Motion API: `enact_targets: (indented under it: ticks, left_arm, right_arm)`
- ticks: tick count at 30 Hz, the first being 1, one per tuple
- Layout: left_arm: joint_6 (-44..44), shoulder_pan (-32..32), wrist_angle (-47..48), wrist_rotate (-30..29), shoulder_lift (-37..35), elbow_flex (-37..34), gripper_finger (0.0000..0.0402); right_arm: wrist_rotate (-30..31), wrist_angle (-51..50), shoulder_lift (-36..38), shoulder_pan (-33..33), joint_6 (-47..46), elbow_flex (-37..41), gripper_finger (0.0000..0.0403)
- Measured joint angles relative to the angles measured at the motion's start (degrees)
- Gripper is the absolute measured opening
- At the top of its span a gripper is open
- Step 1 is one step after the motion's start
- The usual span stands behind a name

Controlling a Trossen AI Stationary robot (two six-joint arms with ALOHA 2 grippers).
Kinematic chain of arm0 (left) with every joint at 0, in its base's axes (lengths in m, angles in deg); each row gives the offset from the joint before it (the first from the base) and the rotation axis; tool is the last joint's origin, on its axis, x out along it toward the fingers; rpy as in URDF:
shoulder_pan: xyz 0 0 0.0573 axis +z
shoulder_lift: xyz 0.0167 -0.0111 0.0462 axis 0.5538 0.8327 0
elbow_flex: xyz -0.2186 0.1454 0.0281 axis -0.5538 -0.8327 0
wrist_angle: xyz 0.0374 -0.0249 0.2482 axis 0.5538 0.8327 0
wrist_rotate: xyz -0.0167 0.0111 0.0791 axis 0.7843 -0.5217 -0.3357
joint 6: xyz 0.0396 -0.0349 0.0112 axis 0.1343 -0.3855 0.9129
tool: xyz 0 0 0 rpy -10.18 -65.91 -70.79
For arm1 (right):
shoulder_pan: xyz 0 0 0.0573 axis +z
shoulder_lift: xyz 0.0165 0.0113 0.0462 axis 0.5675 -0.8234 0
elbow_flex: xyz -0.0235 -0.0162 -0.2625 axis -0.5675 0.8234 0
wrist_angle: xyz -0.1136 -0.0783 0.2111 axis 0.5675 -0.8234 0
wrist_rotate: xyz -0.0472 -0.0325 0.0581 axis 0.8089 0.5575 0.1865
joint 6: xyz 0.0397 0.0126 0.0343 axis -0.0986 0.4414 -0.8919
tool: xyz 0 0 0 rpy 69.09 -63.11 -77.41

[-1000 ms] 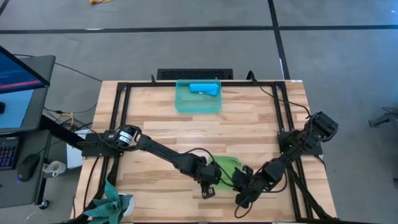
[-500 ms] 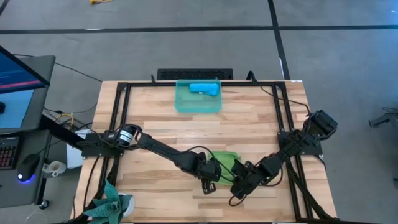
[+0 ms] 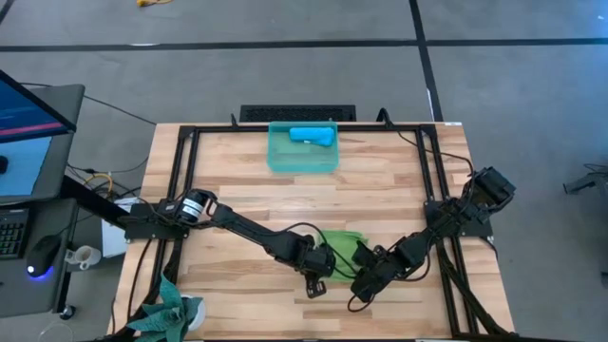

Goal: Roll microfiber towels into tight, uniform cylinder then place into a basket
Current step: Roll the green microfiber cloth

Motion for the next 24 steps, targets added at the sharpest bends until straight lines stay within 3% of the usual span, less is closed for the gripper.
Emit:
enact_targets:
  ticks: [10, 17, 24]
  left_arm:
    - [3.3, 0.01, 0.07, 2.25, 0.0, 0.06, 0.0104]
    - [7.61, -0.11, 3.38, 2.94, -0.56, 1.67, 0.0107]
    - [8.52, -3.28, 6.94, -6.6, -3.76, 2.89, 0.0099]
  right_arm:
    - [0.27, -0.03, -0.09, 0.0, 0.21, 0.02, 0.0013]
    - [0.4, -0.54, -0.06, -0.04, 0.23, 0.09, 0.0009]
    - [0.71, -0.79, -0.04, 0.0, 0.23, 0.11, 0.0013]
